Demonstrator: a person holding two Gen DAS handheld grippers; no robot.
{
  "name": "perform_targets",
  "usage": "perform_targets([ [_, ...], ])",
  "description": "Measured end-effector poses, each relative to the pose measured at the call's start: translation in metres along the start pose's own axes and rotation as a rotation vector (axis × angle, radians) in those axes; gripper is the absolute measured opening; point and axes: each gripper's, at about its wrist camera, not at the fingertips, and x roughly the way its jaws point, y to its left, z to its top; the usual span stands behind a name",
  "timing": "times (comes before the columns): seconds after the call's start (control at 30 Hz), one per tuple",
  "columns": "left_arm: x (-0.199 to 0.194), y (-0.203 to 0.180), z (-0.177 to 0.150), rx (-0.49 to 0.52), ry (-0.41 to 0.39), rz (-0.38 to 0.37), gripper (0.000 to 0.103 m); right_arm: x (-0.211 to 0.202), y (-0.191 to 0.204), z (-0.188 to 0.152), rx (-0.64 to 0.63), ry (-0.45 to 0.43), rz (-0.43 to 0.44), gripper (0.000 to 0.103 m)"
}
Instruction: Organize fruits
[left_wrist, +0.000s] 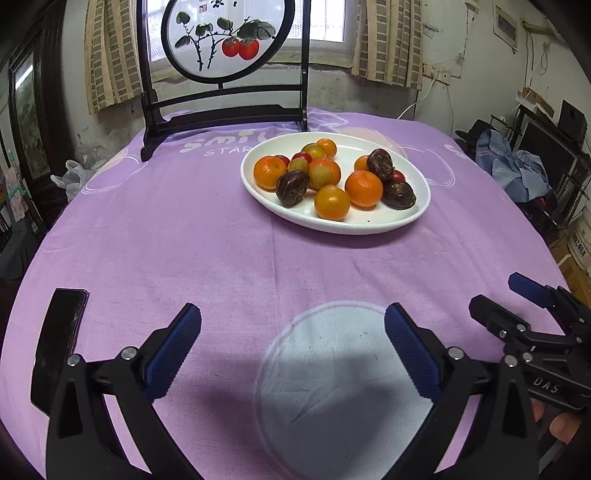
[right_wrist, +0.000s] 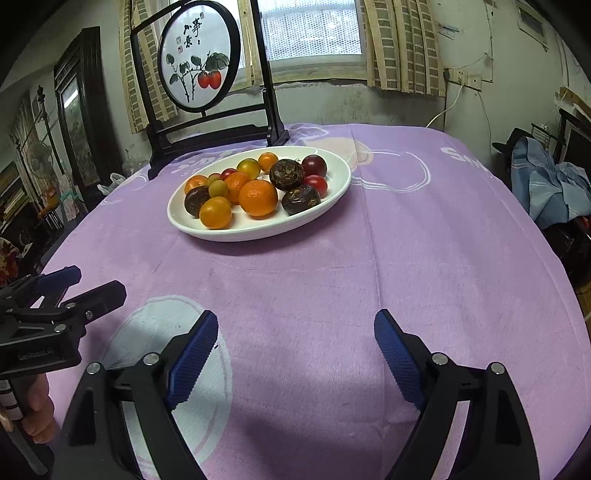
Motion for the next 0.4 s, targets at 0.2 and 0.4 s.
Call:
perform_targets([
  [0.2, 0.014, 0.003, -0.010, -0.004, 0.059, -0.003, 0.099, 0.002, -0.006, -0.009, 0.002, 0.029, -0.023, 0.088],
  [0.4, 0.030, 0.013, -0.024, -0.030, 0.133, 0.019, 0.099, 0.009, -0.006, -0.022, -0.002, 0.104, 0.005, 0.088],
])
